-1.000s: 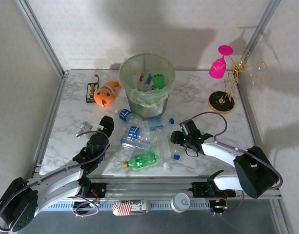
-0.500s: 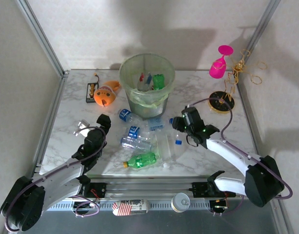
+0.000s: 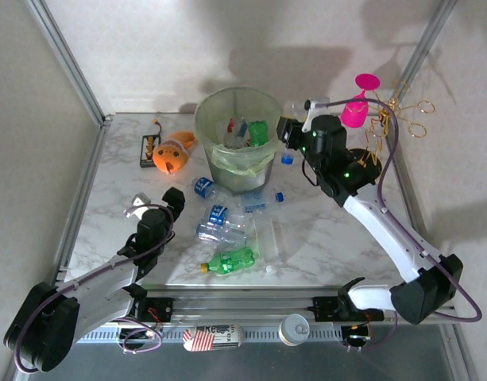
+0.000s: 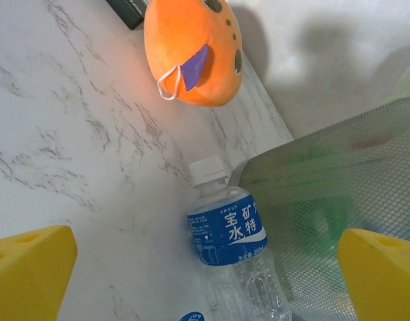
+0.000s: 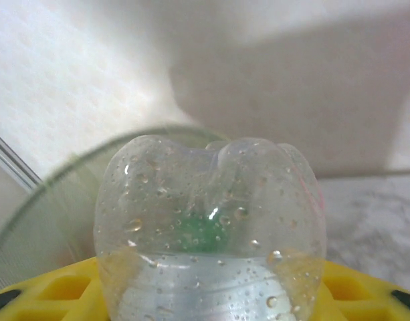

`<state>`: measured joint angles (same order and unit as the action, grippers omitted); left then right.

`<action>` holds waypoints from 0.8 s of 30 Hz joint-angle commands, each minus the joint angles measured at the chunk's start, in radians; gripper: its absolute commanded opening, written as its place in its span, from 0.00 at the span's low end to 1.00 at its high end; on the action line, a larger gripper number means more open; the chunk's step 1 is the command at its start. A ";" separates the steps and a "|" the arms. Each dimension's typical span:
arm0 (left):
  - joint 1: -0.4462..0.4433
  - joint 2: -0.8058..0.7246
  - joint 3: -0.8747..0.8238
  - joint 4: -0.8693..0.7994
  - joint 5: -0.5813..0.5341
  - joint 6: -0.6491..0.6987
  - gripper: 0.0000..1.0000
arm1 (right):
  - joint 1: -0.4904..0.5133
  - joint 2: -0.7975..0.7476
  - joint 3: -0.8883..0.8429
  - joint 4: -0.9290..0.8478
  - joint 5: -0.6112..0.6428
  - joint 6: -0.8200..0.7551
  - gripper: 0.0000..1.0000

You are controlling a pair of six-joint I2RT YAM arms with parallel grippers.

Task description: Put the plastic bottles in the bin

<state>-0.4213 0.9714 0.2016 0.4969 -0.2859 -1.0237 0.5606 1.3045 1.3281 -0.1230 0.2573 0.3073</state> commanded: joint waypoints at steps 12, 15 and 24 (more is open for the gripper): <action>0.016 -0.099 -0.020 -0.066 0.016 0.028 1.00 | 0.005 0.339 0.298 0.243 -0.249 0.010 0.51; 0.018 -0.138 -0.032 -0.090 0.004 0.025 1.00 | 0.012 0.409 0.339 0.244 -0.277 0.024 0.51; 0.026 -0.231 -0.059 -0.139 -0.022 0.016 1.00 | 0.042 0.549 0.405 0.219 -0.337 0.059 0.51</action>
<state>-0.4057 0.7616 0.1566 0.3950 -0.2848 -1.0138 0.5892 1.8347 1.6779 0.0853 -0.0444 0.3454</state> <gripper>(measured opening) 0.995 0.515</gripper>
